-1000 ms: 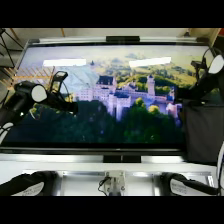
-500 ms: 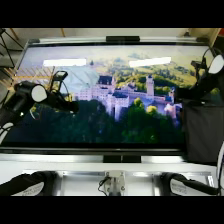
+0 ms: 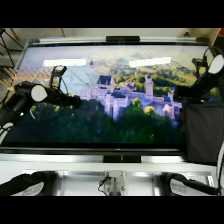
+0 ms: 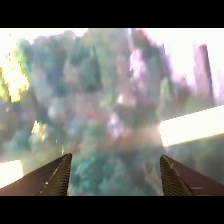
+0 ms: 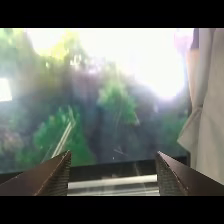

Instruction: Fold the shirts.

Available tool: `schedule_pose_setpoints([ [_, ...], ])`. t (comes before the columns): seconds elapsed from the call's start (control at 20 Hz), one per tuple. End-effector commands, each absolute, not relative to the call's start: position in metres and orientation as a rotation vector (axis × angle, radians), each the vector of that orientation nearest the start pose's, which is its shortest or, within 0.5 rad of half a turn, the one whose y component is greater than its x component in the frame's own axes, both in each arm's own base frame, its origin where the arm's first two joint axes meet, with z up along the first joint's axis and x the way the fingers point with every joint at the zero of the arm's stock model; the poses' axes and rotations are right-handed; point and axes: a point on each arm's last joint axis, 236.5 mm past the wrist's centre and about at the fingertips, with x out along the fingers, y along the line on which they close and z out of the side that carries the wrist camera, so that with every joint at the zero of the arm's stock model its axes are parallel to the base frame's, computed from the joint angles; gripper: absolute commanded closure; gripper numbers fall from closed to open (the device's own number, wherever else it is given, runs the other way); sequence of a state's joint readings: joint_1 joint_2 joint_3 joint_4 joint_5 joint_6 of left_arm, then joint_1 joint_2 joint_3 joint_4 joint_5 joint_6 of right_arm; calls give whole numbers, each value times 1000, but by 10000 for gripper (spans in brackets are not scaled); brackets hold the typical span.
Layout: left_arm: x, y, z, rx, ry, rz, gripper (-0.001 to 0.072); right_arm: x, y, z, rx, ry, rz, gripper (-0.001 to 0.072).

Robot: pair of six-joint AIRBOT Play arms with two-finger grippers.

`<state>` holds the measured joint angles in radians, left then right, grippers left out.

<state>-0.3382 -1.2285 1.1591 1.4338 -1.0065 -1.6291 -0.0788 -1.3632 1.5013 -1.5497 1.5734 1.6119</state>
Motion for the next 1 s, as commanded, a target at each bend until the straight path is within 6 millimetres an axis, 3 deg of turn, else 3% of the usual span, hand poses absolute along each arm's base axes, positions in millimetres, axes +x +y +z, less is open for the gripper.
schedule_pose_setpoints([
  [0.0, 411, -167, 58, -101, 997, -292, 19, 378, -23, 73, 114, 1387, -77, 79],
  [0.15, 465, -151, 60, -175, 972, -238, 19, 383, -16, 74, 137, 1367, -51, 79],
  [0.25, 515, -133, 58, -255, 950, -194, 19, 384, -3, 75, 173, 1364, -5, 79],
  [0.35, 552, -112, 42, -341, 980, -142, 19, 385, 8, 77, 206, 1359, 34, 79],
  [0.5, 577, -106, -10, -436, 1083, -134, 19, 391, 13, 79, 223, 1332, 52, 79],
  [0.65, 602, -131, -41, -491, 1040, -201, 20, 402, 12, 82, 225, 1285, 49, 79],
  [0.85, 618, -143, -78, -504, 1009, -185, 40, 408, 12, 84, 228, 1258, 49, 79],
  [0.9, 618, -145, -85, -503, 1015, -184, 100, 408, 14, 84, 233, 1258, 53, 79],
  [0.95, 617, -146, -88, -507, 1020, -185, 334, 408, 14, 84, 234, 1259, 53, 79],
])
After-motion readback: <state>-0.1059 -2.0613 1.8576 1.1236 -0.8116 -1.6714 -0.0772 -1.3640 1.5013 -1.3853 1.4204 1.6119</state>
